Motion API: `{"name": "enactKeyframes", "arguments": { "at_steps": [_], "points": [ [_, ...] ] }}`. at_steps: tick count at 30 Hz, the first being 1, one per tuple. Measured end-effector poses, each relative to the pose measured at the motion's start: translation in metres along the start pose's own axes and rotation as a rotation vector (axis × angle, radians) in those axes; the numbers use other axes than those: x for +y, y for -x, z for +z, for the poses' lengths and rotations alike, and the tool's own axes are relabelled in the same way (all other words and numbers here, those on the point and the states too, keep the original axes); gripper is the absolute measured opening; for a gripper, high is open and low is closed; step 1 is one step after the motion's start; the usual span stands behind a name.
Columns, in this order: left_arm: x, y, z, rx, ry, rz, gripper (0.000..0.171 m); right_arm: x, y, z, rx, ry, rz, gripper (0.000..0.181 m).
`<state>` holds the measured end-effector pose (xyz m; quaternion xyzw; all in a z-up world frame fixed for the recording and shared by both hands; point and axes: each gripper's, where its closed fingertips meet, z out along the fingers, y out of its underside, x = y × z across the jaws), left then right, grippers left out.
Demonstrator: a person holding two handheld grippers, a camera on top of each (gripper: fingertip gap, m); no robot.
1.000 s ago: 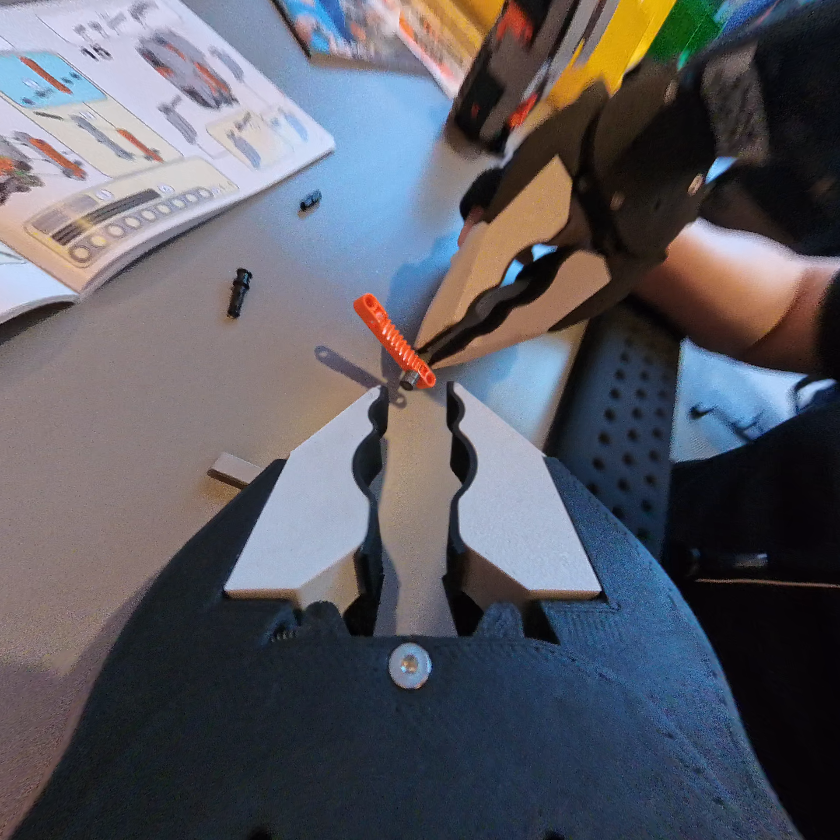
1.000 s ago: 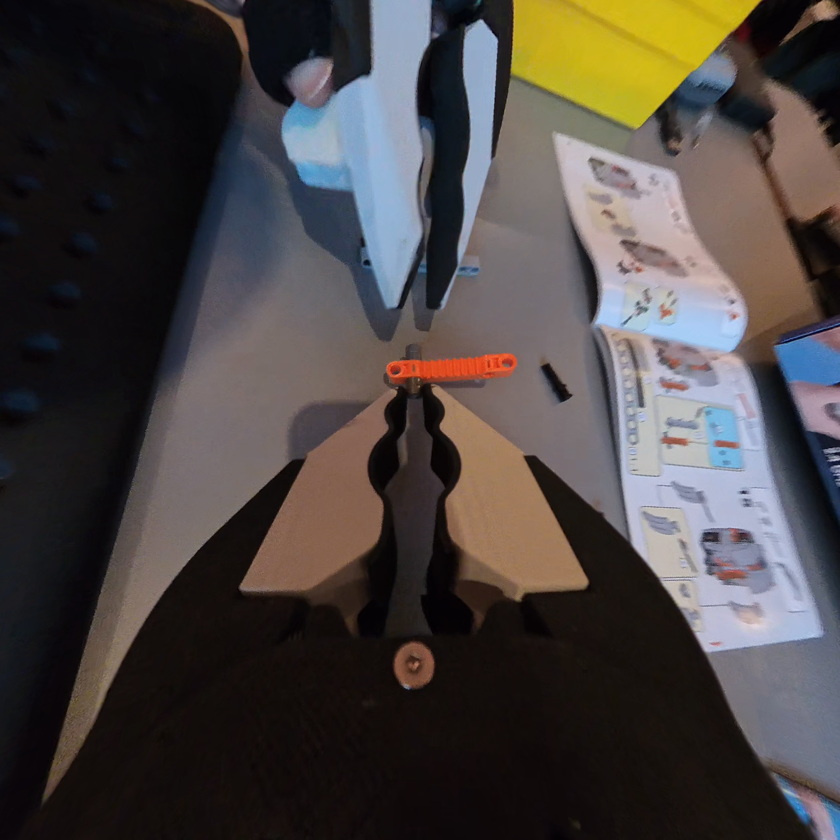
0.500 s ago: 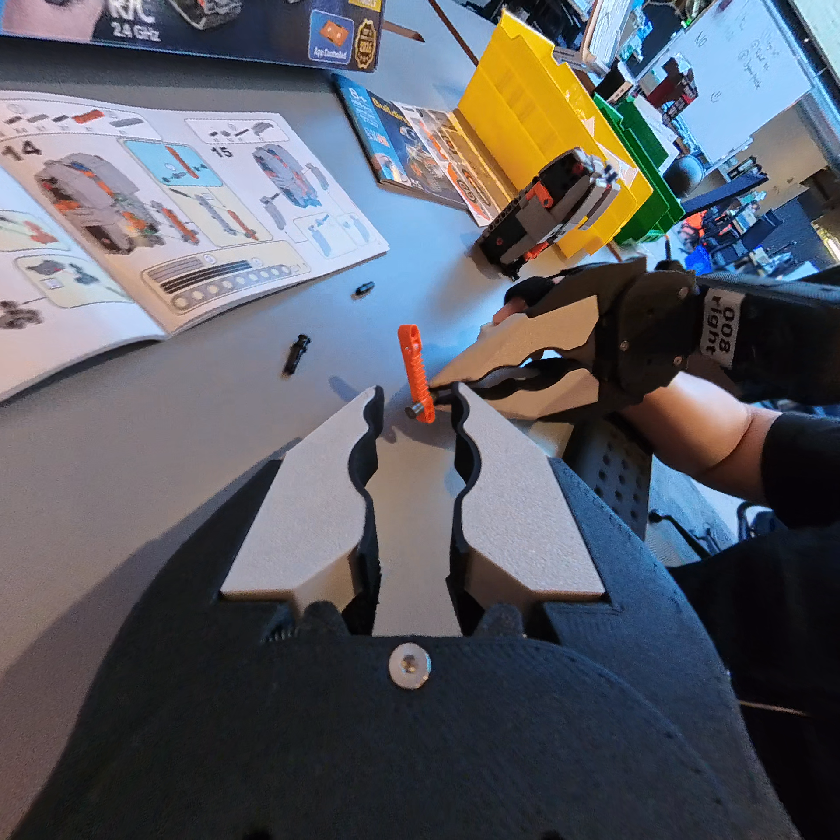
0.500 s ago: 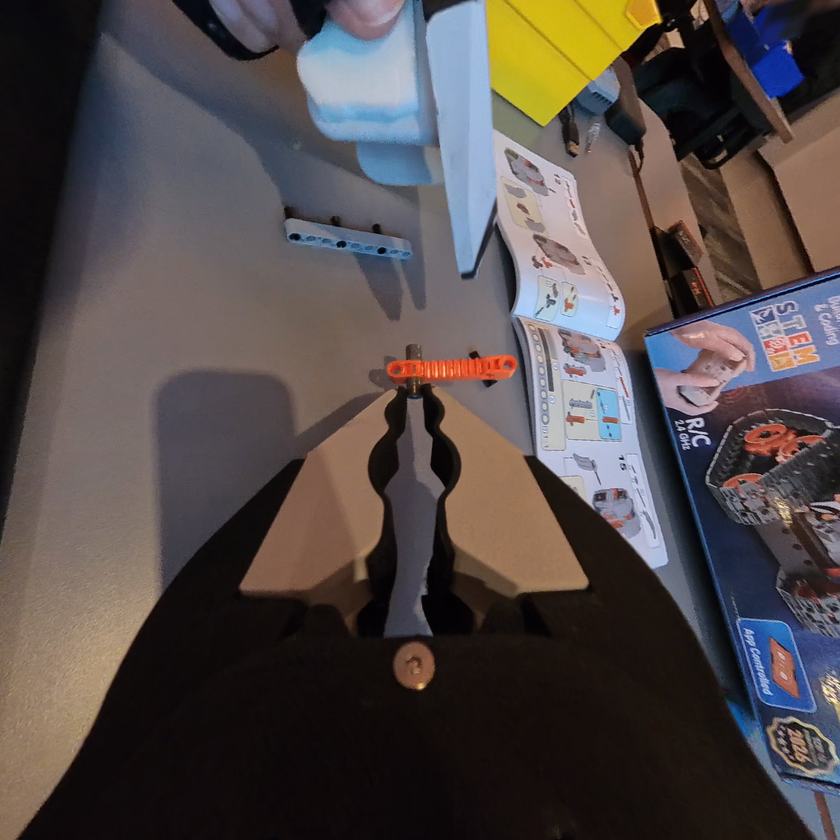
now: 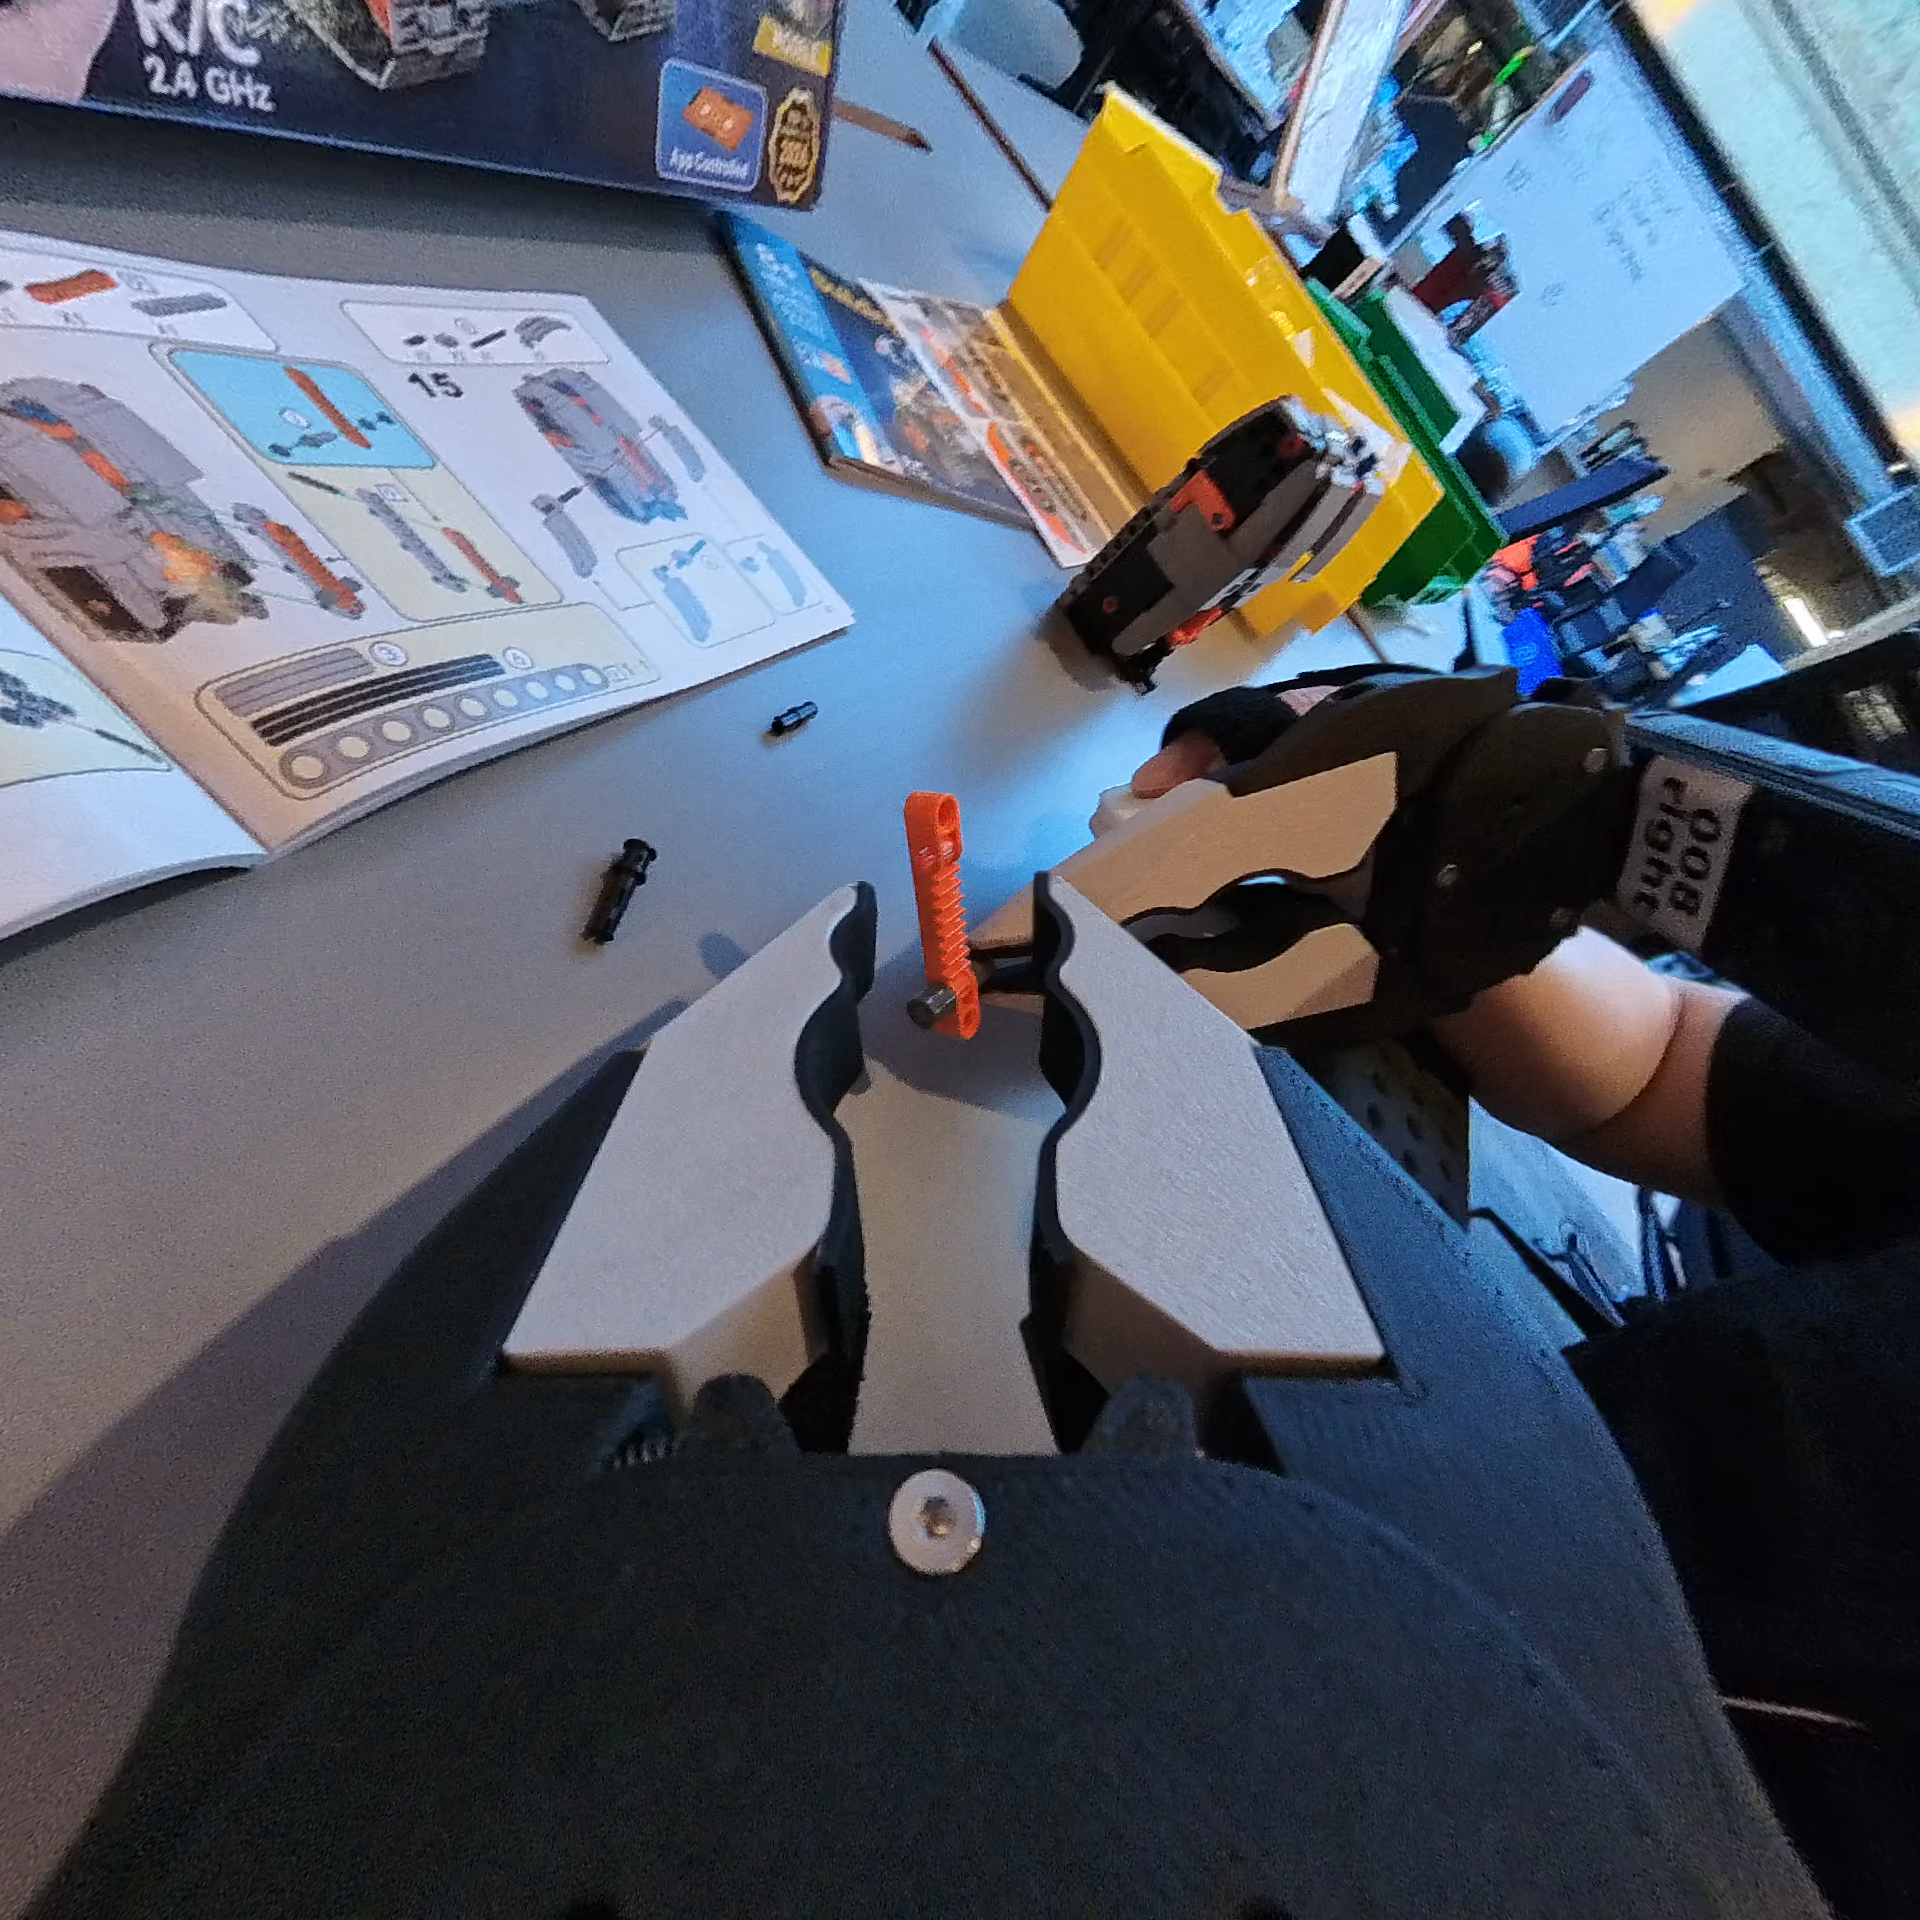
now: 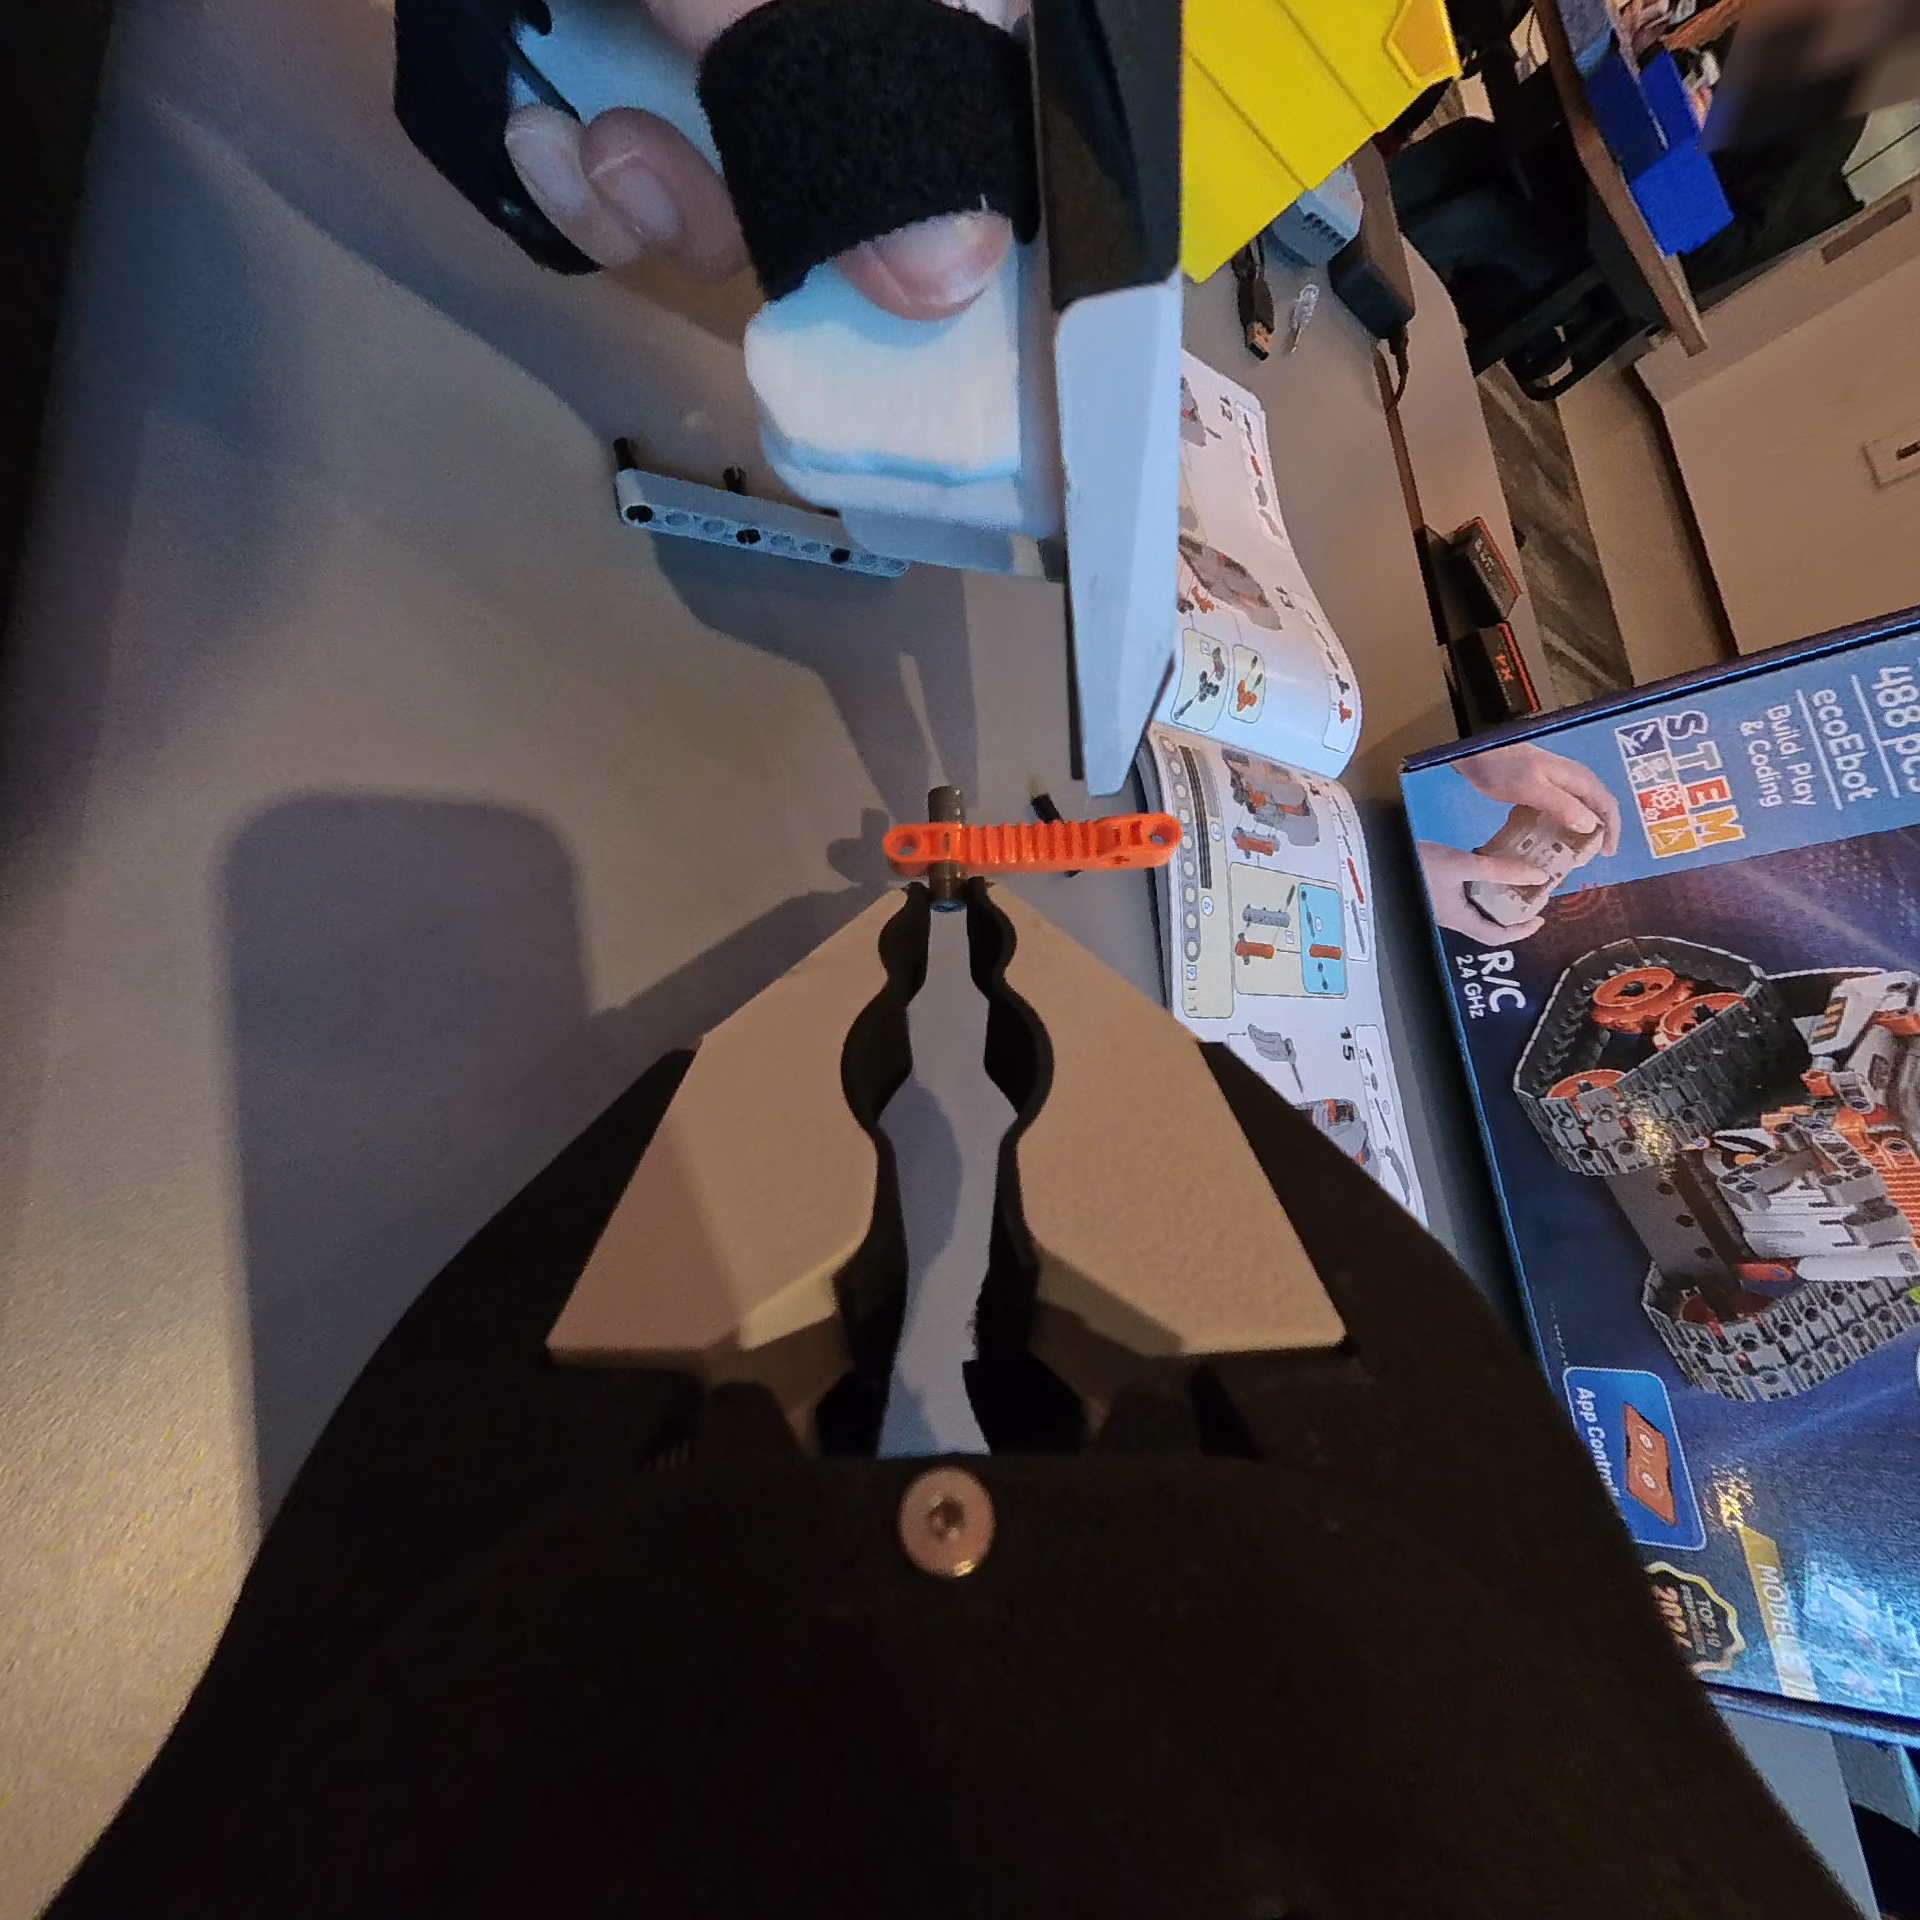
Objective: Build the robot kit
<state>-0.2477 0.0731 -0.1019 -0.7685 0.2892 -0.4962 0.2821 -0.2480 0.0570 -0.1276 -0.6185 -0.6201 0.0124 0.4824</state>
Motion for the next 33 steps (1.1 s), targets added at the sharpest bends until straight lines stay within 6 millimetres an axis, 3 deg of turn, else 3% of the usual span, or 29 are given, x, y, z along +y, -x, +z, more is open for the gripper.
{"name": "enactKeyframes", "arguments": {
  "at_steps": [1, 8, 11, 13, 15, 17, 20, 23, 27, 30, 33],
  "points": [
    [-0.001, -0.003, -0.002, 0.031, -0.014, -0.004, 0.028, -0.001, -0.001, -0.001, 0.004, -0.009, 0.001, 0.004],
    [-0.002, -0.026, -0.012, 0.257, -0.02, -0.017, 0.032, -0.03, -0.006, -0.019, 0.042, -0.18, -0.021, 0.005],
    [-0.003, -0.041, -0.015, 0.365, -0.029, -0.031, 0.024, -0.042, -0.008, -0.028, 0.066, -0.257, -0.051, 0.005],
    [-0.005, -0.049, -0.017, 0.434, -0.041, -0.045, 0.009, -0.045, -0.004, -0.03, 0.048, -0.289, -0.059, 0.005],
    [-0.005, -0.047, -0.016, 0.425, -0.037, -0.055, 0.005, -0.045, -0.004, -0.03, 0.032, -0.303, -0.023, 0.005],
    [-0.006, -0.032, -0.01, 0.316, -0.04, -0.069, 0.005, -0.038, -0.004, -0.023, -0.021, -0.275, 0.077, 0.009],
    [-0.011, -0.009, -0.006, 0.12, -0.096, -0.1, 0.004, -0.03, -0.012, -0.016, -0.083, -0.245, 0.337, 0.032],
    [-0.019, -0.001, -0.008, -0.004, -0.167, -0.086, 0.004, -0.029, -0.028, -0.011, -0.072, -0.253, 0.678, 0.03],
    [-0.025, -0.001, -0.007, -0.113, -0.214, -0.024, 0.004, -0.036, -0.033, -0.005, -0.189, -0.356, 1.071, 0.026],
    [-0.027, -0.004, -0.003, -0.118, -0.245, -0.031, 0.004, -0.031, -0.038, -0.003, -0.193, -0.384, 1.209, 0.02],
    [-0.027, -0.006, 0.001, -0.101, -0.26, -0.057, 0.004, -0.024, -0.041, 0.0, -0.146, -0.346, 1.193, 0.017]
  ]
}}
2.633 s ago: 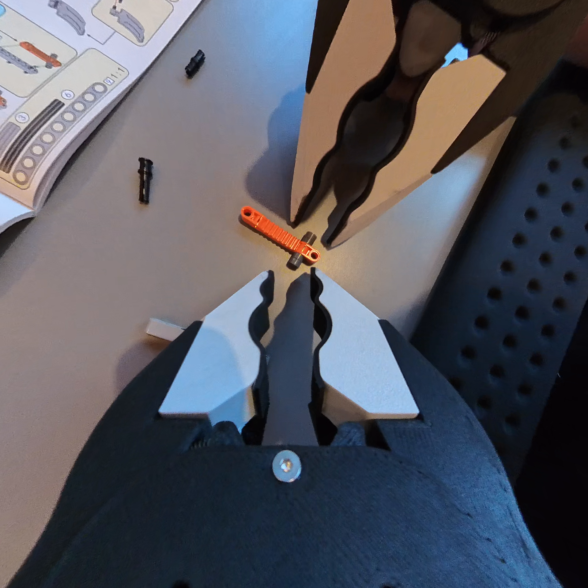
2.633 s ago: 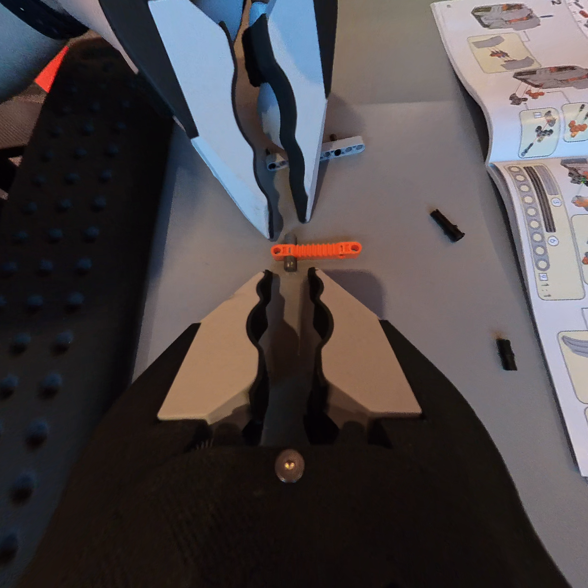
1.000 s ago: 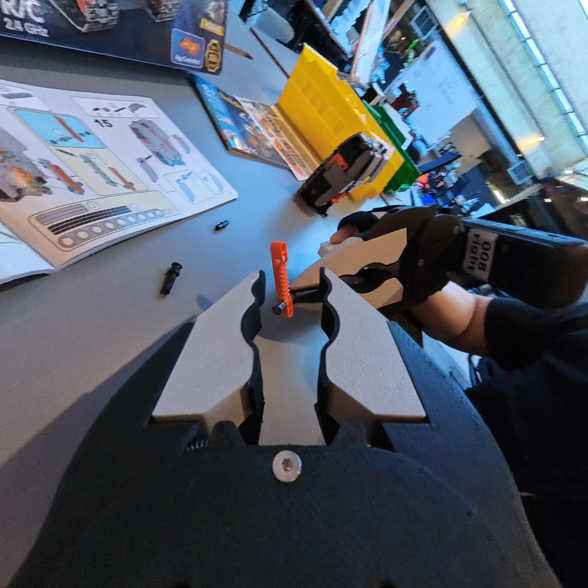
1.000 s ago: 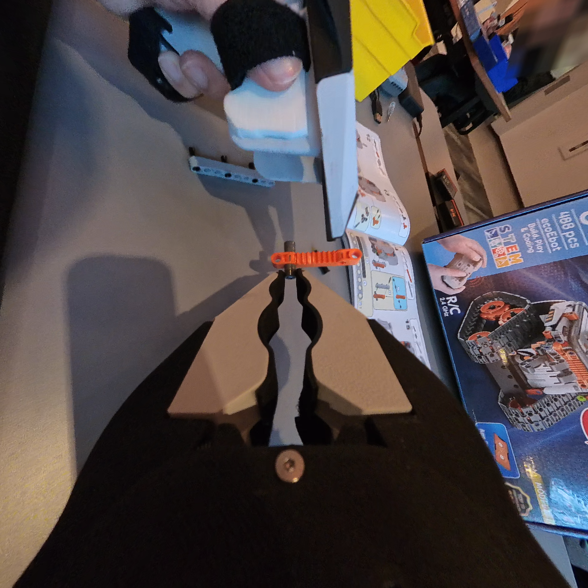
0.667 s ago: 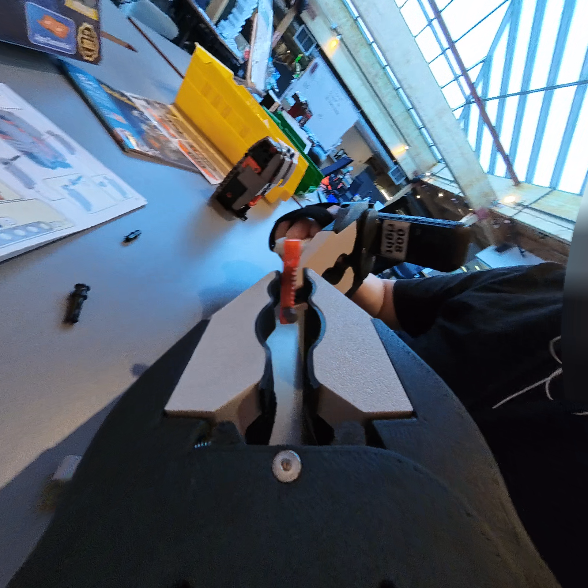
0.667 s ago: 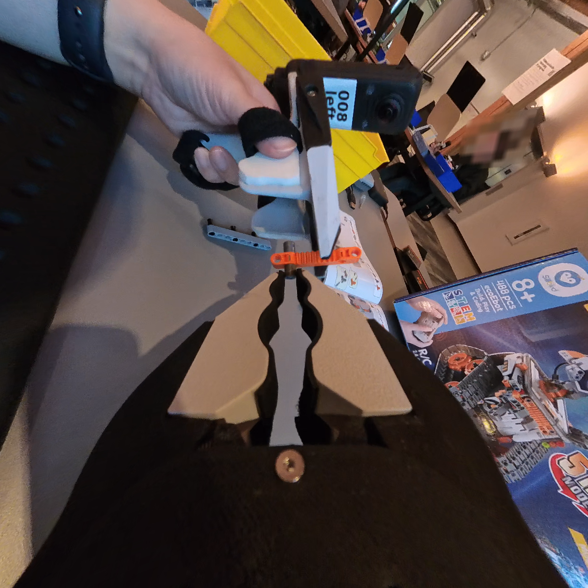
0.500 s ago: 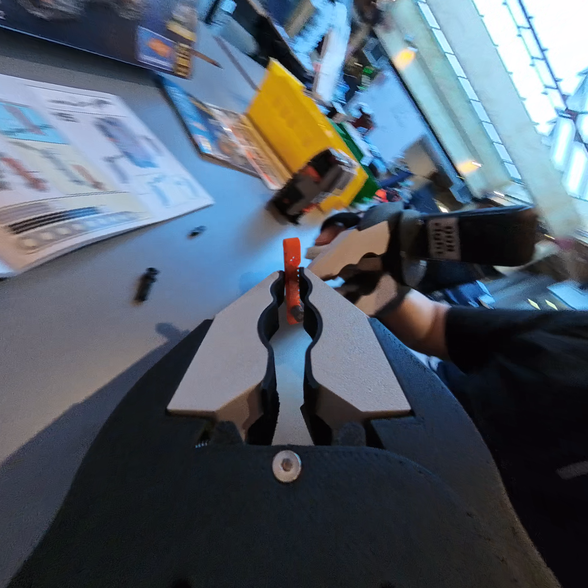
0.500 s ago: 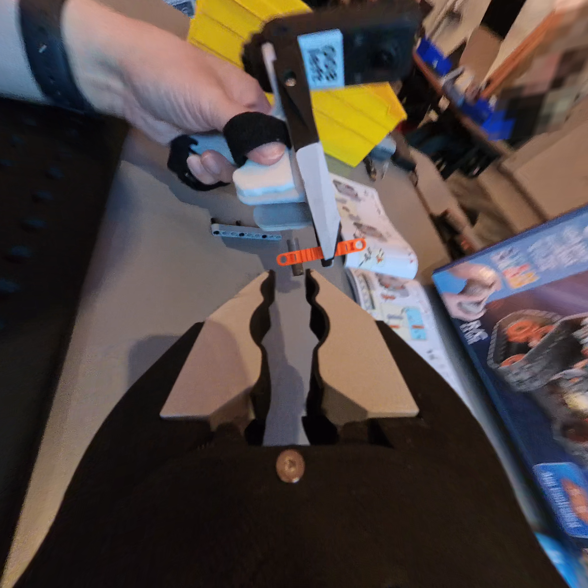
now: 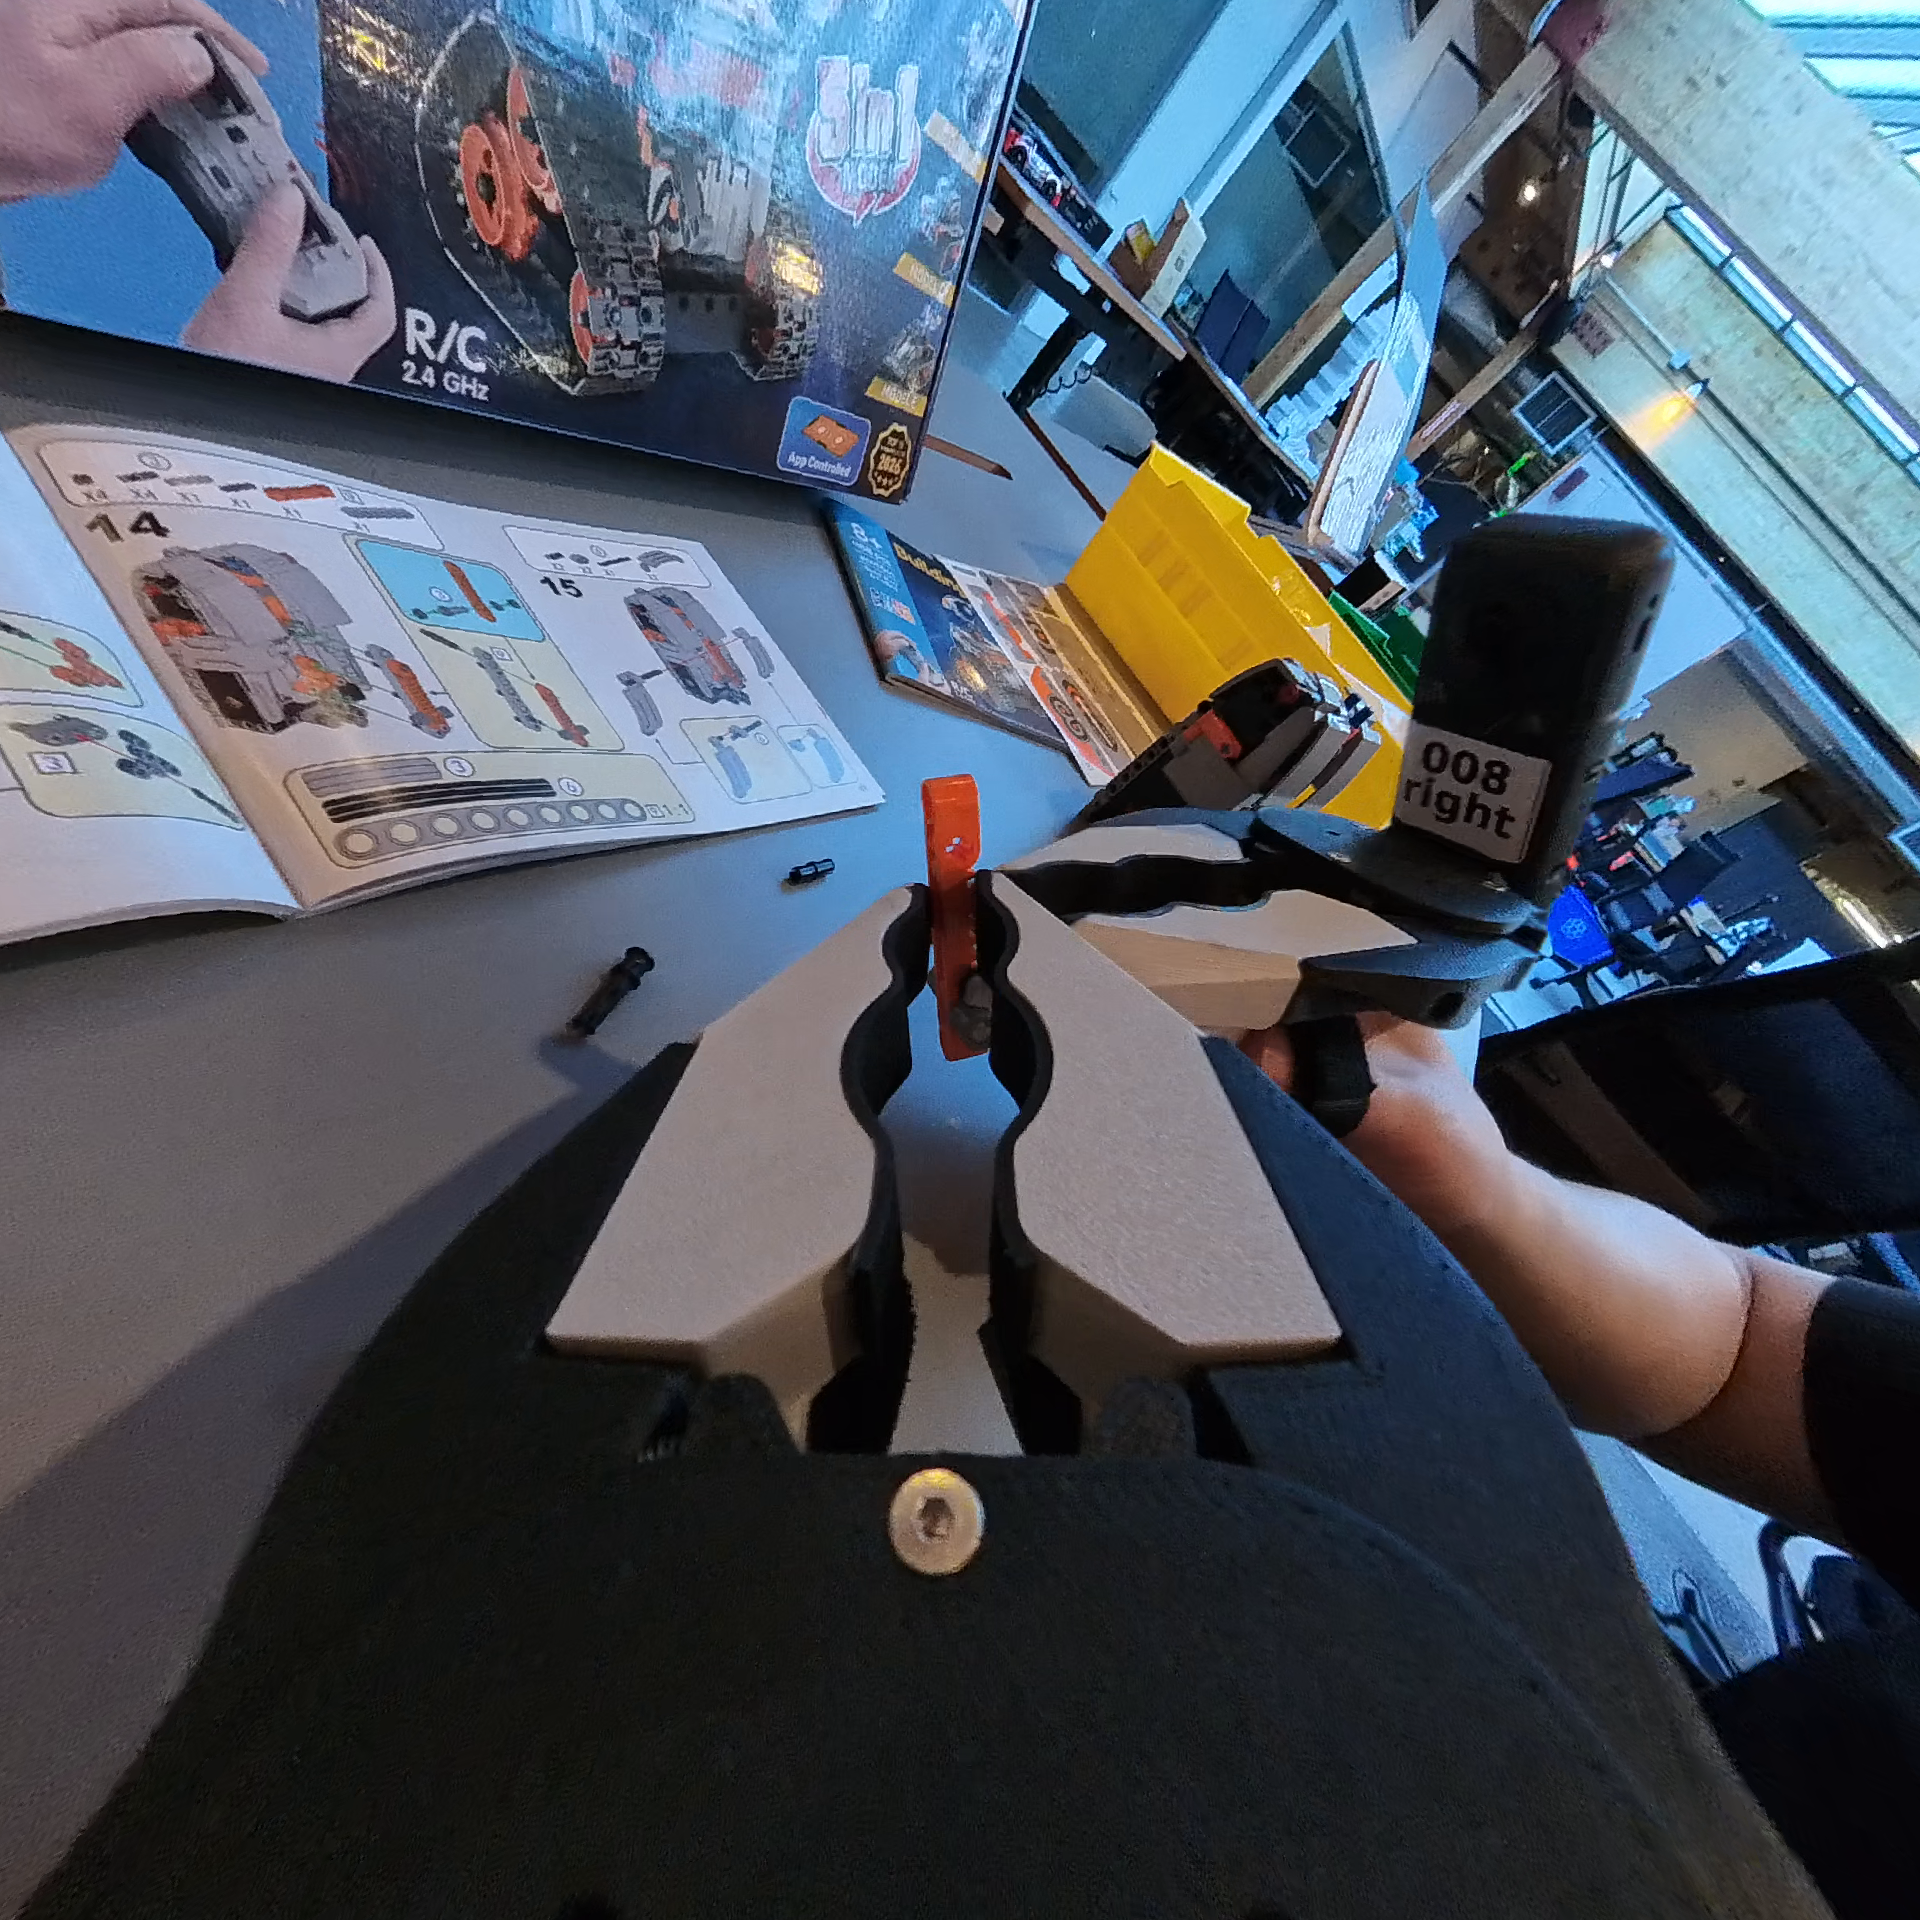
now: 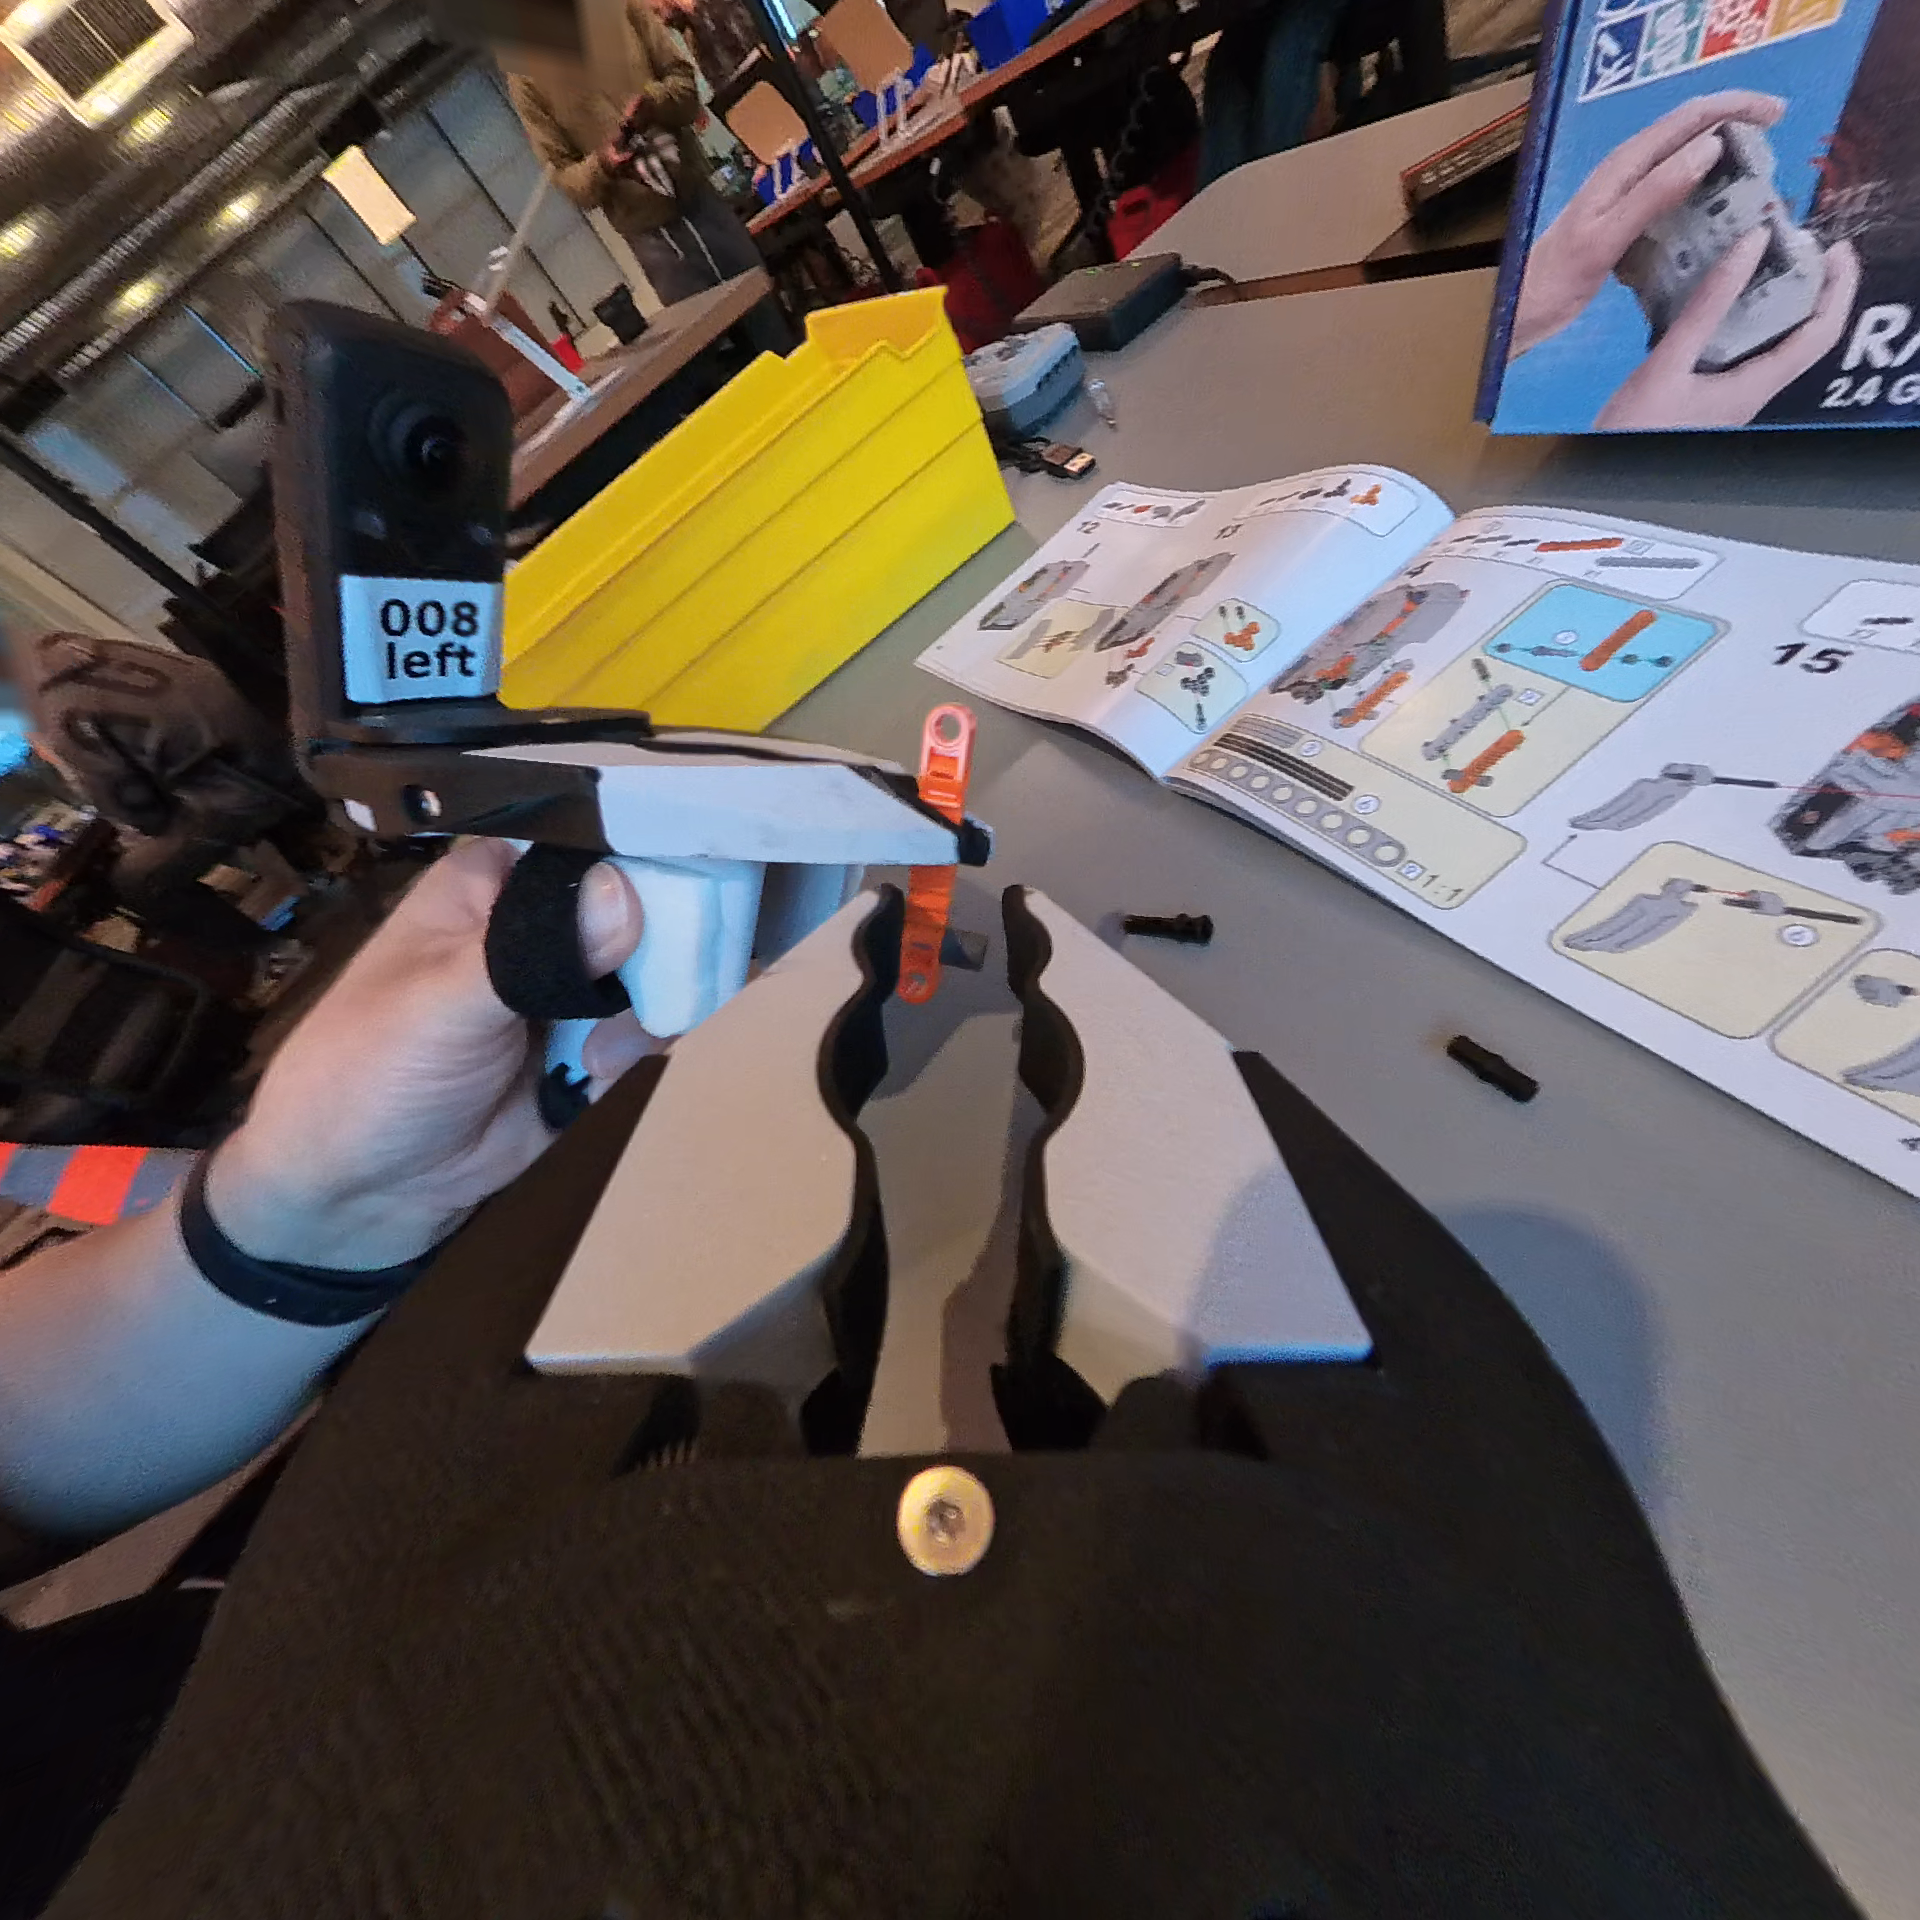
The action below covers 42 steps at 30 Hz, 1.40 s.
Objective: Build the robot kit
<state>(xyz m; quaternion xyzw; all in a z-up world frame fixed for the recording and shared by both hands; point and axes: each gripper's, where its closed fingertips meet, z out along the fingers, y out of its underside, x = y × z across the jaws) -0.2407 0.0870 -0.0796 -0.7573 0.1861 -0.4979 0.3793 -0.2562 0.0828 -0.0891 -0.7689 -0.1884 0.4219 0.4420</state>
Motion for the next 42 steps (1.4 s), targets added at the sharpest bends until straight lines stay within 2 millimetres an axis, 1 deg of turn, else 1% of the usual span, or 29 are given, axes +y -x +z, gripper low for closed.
{"name": "enactKeyframes", "arguments": {
  "at_steps": [2, 5, 7, 9, 11, 12, 13, 15, 16, 18, 20, 22, 23, 26, 29, 31, 32, 33, 34, 38, 40, 41, 42],
  "points": [
    [0.001, 0.001, 0.001, -0.018, 0.002, 0.015, 0.004, -0.001, -0.001, 0.001, 0.028, 0.001, -0.037, 0.015],
    [0.001, 0.004, 0.001, -0.081, 0.006, 0.073, 0.004, 0.001, 0.0, 0.004, 0.056, 0.02, -0.079, 0.005],
    [0.004, 0.006, 0.003, -0.101, 0.02, 0.09, 0.005, 0.006, -0.003, 0.006, 0.088, 0.048, -0.108, 0.006],
    [0.006, 0.006, 0.004, -0.085, 0.026, 0.083, 0.005, 0.008, -0.004, 0.005, 0.09, 0.063, -0.102, 0.005],
    [0.006, 0.0, 0.004, -0.013, 0.031, 0.072, 0.006, 0.007, -0.004, 0.002, 0.062, 0.066, -0.076, 0.005],
    [0.005, -0.004, 0.003, 0.036, 0.043, 0.064, 0.008, 0.007, -0.002, 0.0, 0.026, 0.071, -0.059, 0.005],
    [0.004, -0.01, 0.001, 0.1, 0.049, 0.062, 0.011, 0.006, 0.005, -0.002, -0.045, 0.07, -0.042, 0.005],
    [0.001, -0.021, -0.005, 0.22, 0.064, 0.062, 0.032, 0.002, 0.027, -0.012, -0.235, 0.051, 0.003, 0.005],
    [0.001, -0.029, -0.01, 0.288, 0.08, 0.071, 0.033, 0.0, 0.035, -0.018, -0.32, 0.042, 0.025, 0.005],
    [0.002, -0.044, -0.019, 0.408, 0.111, 0.082, 0.033, -0.004, 0.043, -0.029, -0.426, 0.034, 0.066, 0.005],
    [0.002, -0.057, -0.027, 0.514, 0.111, 0.074, 0.03, -0.007, 0.058, -0.037, -0.543, 0.049, 0.088, 0.005],
    [0.001, -0.075, -0.036, 0.645, 0.103, 0.044, 0.012, -0.002, 0.066, -0.039, -0.594, 0.087, 0.063, 0.005],
    [0.001, -0.075, -0.036, 0.652, 0.106, 0.032, 0.004, 0.001, 0.07, -0.039, -0.609, 0.101, 0.05, 0.005],
    [0.003, -0.072, -0.035, 0.648, 0.113, 0.015, 0.004, 0.003, 0.069, -0.036, -0.614, 0.103, 0.075, 0.004],
    [0.004, -0.067, -0.034, 0.613, 0.115, 0.041, 0.004, 0.005, 0.066, -0.034, -0.604, 0.107, 0.078, 0.005],
    [0.005, -0.064, -0.034, 0.585, 0.112, 0.064, 0.004, 0.006, 0.068, -0.034, -0.61, 0.118, 0.079, 0.015],
    [0.005, -0.064, -0.034, 0.581, 0.106, 0.07, 0.003, 0.006, 0.067, -0.033, -0.6, 0.119, 0.079, 0.014],
    [0.004, -0.065, -0.035, 0.585, 0.098, 0.073, 0.003, 0.005, 0.065, -0.032, -0.586, 0.115, 0.081, 0.007],
    [0.003, -0.065, -0.035, 0.585, 0.092, 0.073, 0.003, 0.004, 0.064, -0.033, -0.583, 0.106, 0.079, 0.005],
    [0.004, -0.064, -0.035, 0.576, 0.091, 0.075, 0.003, 0.005, 0.065, -0.033, -0.578, 0.107, 0.069, 0.005],
    [0.005, -0.063, -0.034, 0.559, 0.091, 0.09, 0.003, 0.007, 0.065, -0.032, -0.562, 0.114, 0.044, 0.01],
    [0.005, -0.064, -0.035, 0.564, 0.093, 0.093, 0.003, 0.008, 0.064, -0.031, -0.553, 0.118, 0.042, 0.005],
    [0.005, -0.065, -0.035, 0.565, 0.09, 0.094, 0.003, 0.008, 0.065, -0.031, -0.553, 0.117, 0.039, 0.005]
  ]
}}
